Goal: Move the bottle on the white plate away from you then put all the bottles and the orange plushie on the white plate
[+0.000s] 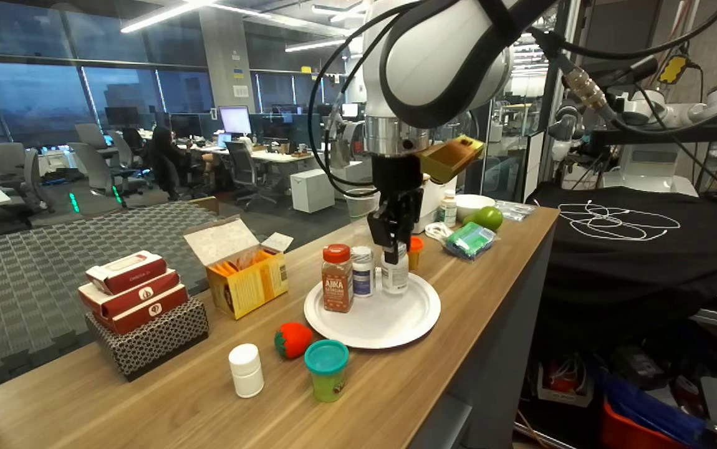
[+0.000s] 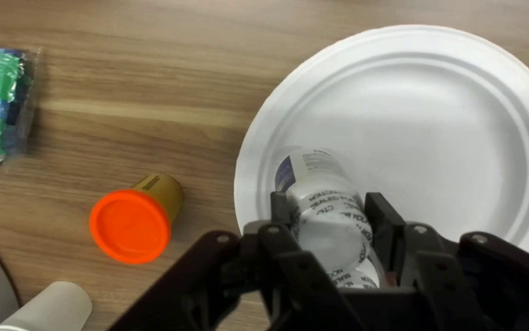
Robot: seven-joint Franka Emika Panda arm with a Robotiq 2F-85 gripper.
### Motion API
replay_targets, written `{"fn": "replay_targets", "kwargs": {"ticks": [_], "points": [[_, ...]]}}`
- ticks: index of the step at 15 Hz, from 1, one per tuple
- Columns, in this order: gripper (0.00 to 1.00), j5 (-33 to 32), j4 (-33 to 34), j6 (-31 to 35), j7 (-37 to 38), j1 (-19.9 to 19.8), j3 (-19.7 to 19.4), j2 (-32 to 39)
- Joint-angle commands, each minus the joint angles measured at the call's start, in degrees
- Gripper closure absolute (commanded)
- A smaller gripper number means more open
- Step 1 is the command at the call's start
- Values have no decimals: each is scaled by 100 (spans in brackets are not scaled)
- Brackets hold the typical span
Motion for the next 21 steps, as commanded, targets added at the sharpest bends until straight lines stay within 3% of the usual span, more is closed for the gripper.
{"fn": "replay_targets", "kwargs": {"ticks": [1,7,8,9,14,21], "points": [[80,212,-408,268,-241,-132,99,-296],[78,575,-471,463,-637,-252,183,-203],[62,547,-483,475,-625,-245,170,-198],[35,535,-497,477,-626,-243,165,-198],[1,479,-446,451,-636,-233,147,-218],[0,37,277,-184,-359,58,116,-219]]}}
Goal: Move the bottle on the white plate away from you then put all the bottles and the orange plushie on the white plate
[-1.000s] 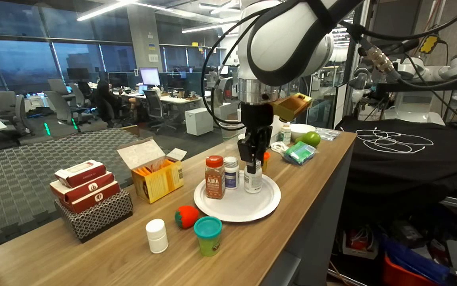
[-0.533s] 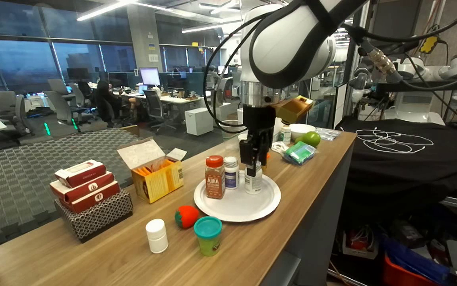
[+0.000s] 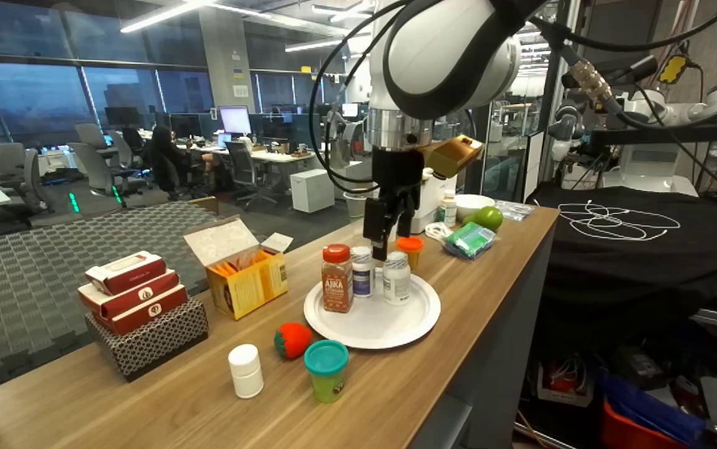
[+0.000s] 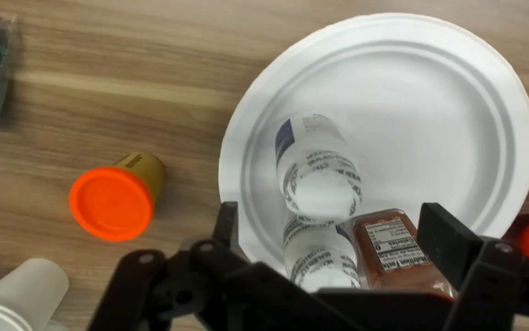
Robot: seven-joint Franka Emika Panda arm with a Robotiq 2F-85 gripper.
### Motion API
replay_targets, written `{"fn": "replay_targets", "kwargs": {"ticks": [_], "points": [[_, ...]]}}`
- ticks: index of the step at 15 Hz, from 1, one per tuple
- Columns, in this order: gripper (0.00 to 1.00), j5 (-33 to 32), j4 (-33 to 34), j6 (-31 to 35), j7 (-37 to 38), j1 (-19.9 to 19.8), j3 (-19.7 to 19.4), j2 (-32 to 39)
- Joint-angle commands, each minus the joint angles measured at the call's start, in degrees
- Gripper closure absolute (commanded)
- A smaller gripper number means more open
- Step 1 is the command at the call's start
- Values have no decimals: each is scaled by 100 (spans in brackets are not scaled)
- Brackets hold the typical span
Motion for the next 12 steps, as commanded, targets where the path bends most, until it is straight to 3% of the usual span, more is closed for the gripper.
{"fn": "replay_targets", "kwargs": {"ticks": [1,6,12], "points": [[1,-477,528,-616,334,302,-6,-129],[0,-920,1276,-1663,756,782,187,-93],[0,-744,1888,-2283,402,1118,663,332]]}}
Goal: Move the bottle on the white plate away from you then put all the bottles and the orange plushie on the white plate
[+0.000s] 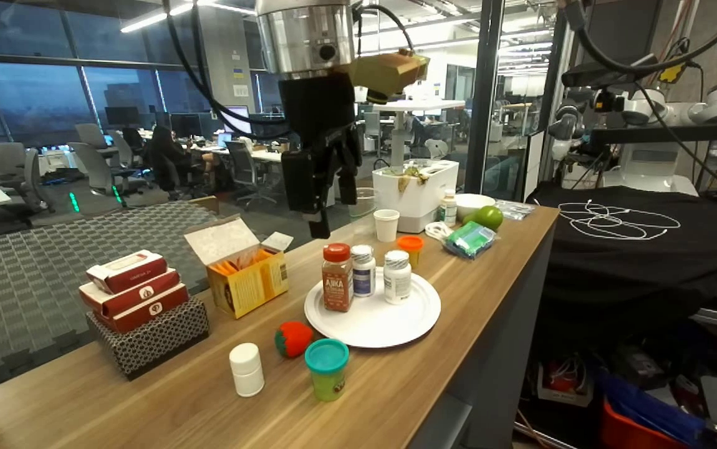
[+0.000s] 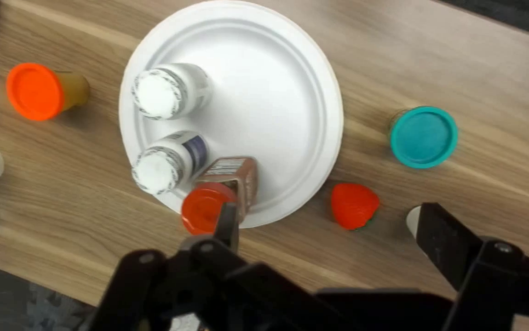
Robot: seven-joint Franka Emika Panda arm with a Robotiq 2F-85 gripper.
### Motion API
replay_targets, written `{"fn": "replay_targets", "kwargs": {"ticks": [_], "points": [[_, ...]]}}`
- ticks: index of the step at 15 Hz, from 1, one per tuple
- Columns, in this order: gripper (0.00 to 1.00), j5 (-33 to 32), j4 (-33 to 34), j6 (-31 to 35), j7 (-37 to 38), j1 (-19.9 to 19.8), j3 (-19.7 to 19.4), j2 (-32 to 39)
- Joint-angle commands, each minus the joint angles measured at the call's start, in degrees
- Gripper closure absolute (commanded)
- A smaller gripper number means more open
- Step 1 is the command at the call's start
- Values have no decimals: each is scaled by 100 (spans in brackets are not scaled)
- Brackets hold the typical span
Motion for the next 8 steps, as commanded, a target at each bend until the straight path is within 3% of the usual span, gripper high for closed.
{"fn": "replay_targets", "kwargs": {"ticks": [1,8], "points": [[0,56,546,-216,-208,154,219,450],[0,398,1108,-29,-737,282,540,1466]]}}
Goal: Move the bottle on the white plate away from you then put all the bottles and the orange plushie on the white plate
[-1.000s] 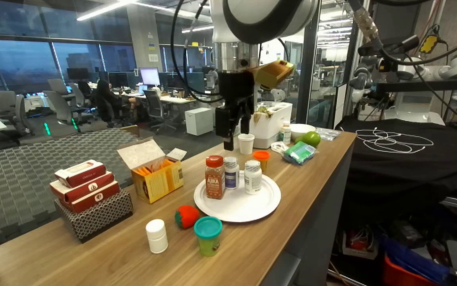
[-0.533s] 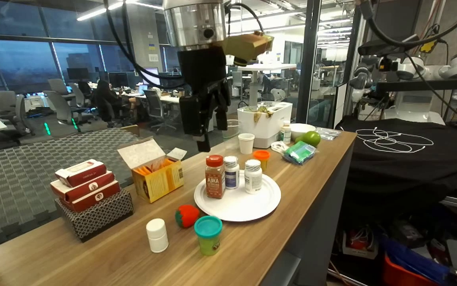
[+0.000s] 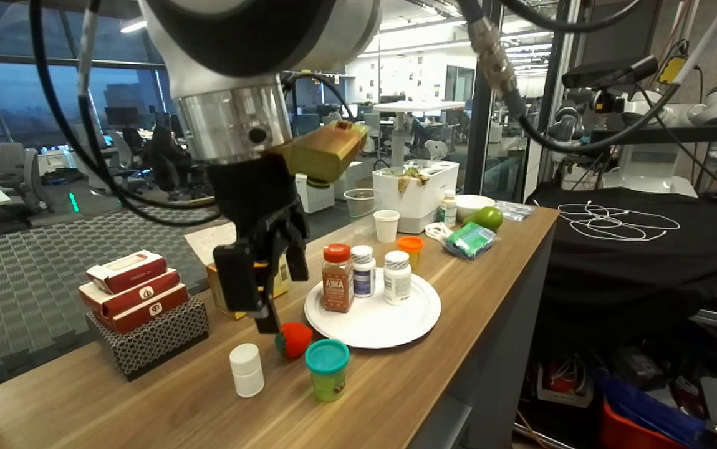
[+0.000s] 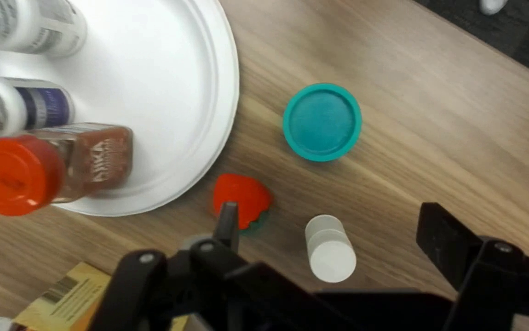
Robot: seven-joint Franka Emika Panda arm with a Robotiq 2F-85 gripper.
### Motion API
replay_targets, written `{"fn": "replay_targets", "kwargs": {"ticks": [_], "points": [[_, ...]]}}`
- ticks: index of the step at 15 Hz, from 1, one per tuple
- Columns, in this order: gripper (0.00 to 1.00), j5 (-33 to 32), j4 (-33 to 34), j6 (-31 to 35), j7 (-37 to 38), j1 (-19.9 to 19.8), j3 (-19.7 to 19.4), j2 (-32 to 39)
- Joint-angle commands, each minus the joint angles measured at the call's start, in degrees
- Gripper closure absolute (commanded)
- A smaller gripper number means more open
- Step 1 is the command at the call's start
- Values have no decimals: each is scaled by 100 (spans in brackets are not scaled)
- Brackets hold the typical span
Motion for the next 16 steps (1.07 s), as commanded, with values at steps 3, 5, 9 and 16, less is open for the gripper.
{"fn": "replay_targets", "kwargs": {"ticks": [3,5,9,16], "points": [[0,431,776,78,-679,-13,207,788],[0,513,963,65,-810,-14,231,965],[0,519,1279,68,-958,-10,219,1218],[5,527,1702,-16,-1144,-51,192,1580]]}}
